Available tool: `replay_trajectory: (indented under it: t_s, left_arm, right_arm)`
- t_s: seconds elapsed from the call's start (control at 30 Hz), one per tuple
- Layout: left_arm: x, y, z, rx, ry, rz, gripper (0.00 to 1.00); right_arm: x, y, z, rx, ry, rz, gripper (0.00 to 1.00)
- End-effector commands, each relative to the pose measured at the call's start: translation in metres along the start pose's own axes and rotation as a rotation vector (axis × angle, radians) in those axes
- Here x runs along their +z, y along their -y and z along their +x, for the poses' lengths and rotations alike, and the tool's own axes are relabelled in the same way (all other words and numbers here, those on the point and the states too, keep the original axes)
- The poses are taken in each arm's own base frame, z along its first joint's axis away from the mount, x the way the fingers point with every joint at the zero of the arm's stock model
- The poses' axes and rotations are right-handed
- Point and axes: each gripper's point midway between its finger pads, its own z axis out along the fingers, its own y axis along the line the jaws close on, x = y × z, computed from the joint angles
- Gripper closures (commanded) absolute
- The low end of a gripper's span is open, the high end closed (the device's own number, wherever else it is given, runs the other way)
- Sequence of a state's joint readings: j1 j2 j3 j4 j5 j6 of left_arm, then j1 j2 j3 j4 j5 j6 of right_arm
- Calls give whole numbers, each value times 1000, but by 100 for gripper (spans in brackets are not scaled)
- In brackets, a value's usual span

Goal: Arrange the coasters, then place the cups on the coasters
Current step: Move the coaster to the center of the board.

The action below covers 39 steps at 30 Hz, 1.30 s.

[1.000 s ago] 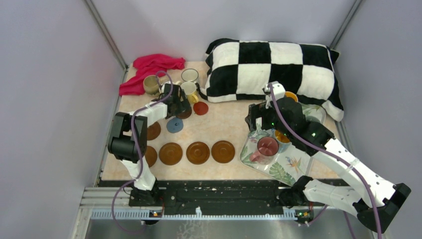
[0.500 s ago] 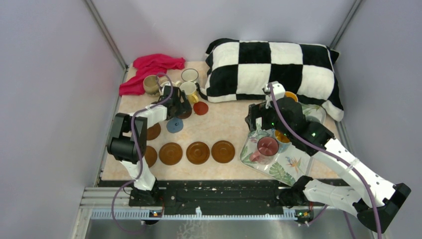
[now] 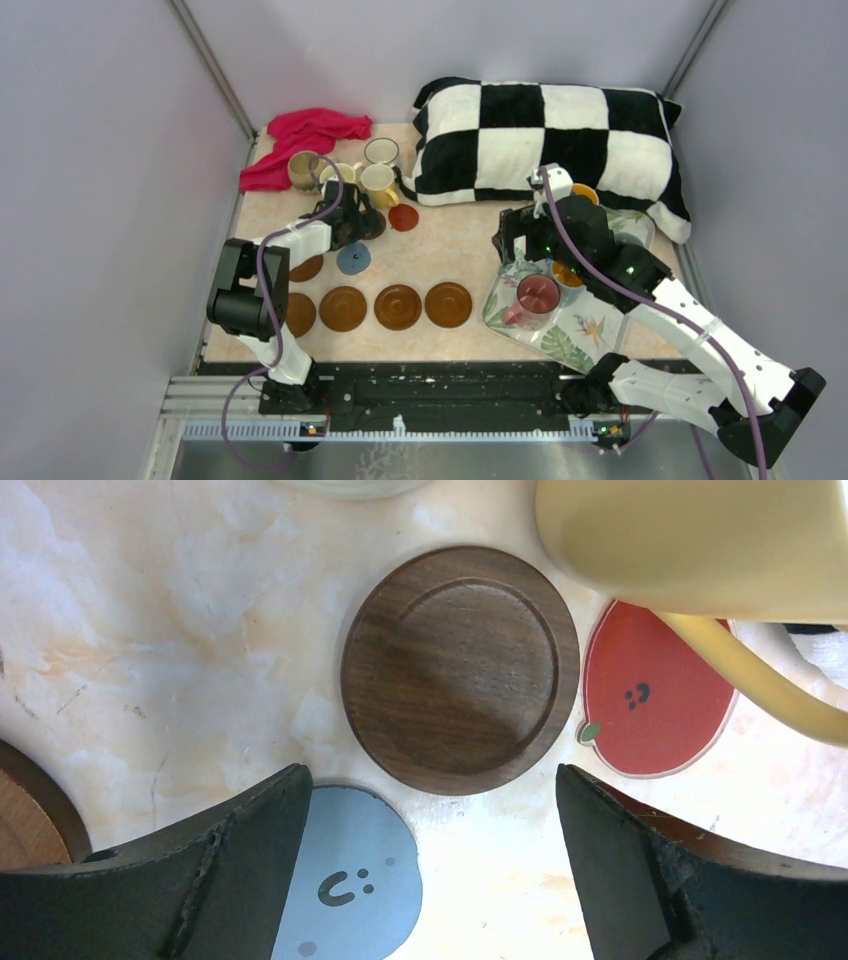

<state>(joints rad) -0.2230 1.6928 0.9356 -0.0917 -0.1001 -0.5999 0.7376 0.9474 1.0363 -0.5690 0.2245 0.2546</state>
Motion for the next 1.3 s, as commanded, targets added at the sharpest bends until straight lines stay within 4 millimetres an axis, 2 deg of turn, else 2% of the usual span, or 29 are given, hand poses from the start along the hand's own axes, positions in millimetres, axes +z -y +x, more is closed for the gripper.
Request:
replay_trajectory:
  t_s: [0.0,0.2,0.47,0.6,0.97,1.27]
  left_arm:
    - [-12,3,-4,-6,14,21,2]
    - [-17,12,-17,11,38,50,2]
    - [-21,46,-45,47,83,128,2]
    - [-16,60,-47,72,79,151,1]
    - [12,69,-22,99,4,166,2]
    - [12,77,11,119,-65,184,2]
  right_arm:
    - [-5,-6,-20,14,57,-24,1]
    - [-4,-7,-20,14,55,-25,1]
    - [-4,-6,-22,14,59,-21,1]
    - [-5,-6,-23,13,62,-19,1]
    - [-2,-7,-21,12,57,-22,1]
    - [-1,-7,-20,11,54,-22,1]
